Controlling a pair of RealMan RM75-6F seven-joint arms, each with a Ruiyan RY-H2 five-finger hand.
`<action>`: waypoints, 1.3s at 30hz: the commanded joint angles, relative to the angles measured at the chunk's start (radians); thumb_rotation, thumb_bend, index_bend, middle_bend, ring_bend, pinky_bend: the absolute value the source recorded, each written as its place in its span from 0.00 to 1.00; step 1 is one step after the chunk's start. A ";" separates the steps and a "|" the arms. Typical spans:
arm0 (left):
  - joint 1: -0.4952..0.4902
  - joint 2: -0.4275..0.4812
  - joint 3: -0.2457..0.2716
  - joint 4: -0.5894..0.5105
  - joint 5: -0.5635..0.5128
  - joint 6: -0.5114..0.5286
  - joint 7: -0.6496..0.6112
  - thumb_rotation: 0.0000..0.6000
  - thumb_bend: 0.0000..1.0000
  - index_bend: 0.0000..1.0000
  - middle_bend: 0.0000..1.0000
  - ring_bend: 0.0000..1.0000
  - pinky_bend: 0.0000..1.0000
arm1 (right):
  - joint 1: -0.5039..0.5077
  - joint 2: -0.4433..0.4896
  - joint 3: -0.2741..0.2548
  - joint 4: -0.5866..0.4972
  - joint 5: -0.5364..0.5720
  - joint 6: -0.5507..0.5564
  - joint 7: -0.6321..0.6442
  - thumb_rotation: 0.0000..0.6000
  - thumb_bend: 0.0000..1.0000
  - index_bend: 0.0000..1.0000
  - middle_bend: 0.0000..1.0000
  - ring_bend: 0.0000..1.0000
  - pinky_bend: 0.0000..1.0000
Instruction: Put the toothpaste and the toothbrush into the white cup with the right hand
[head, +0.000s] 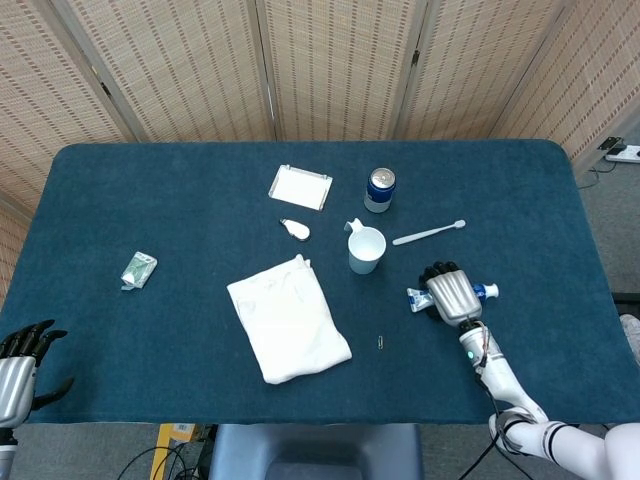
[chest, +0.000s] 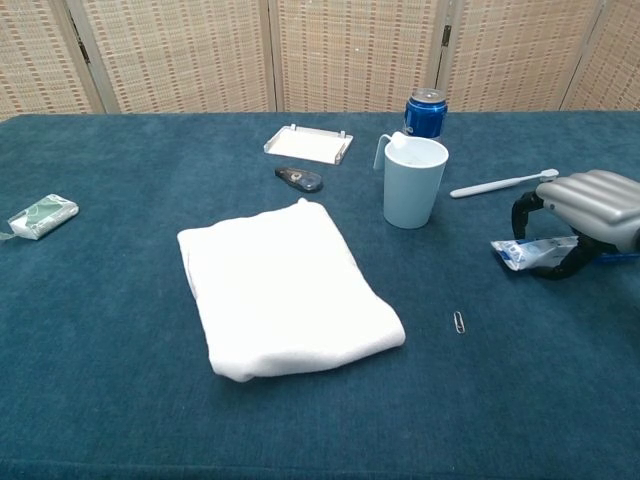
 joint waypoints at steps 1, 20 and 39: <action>0.001 0.001 0.000 -0.003 0.000 0.001 0.002 1.00 0.27 0.28 0.17 0.15 0.18 | 0.002 0.014 0.005 -0.020 0.018 -0.015 -0.004 1.00 0.14 0.49 0.36 0.26 0.29; -0.003 0.006 -0.001 -0.024 -0.002 -0.009 0.026 1.00 0.27 0.27 0.17 0.15 0.18 | 0.025 0.136 0.024 -0.171 0.178 -0.130 -0.070 1.00 0.14 0.42 0.34 0.26 0.29; 0.002 0.010 -0.001 -0.021 -0.007 -0.010 0.011 1.00 0.27 0.27 0.17 0.15 0.18 | 0.036 0.150 0.070 -0.244 0.181 -0.081 0.066 1.00 0.38 0.68 0.41 0.27 0.29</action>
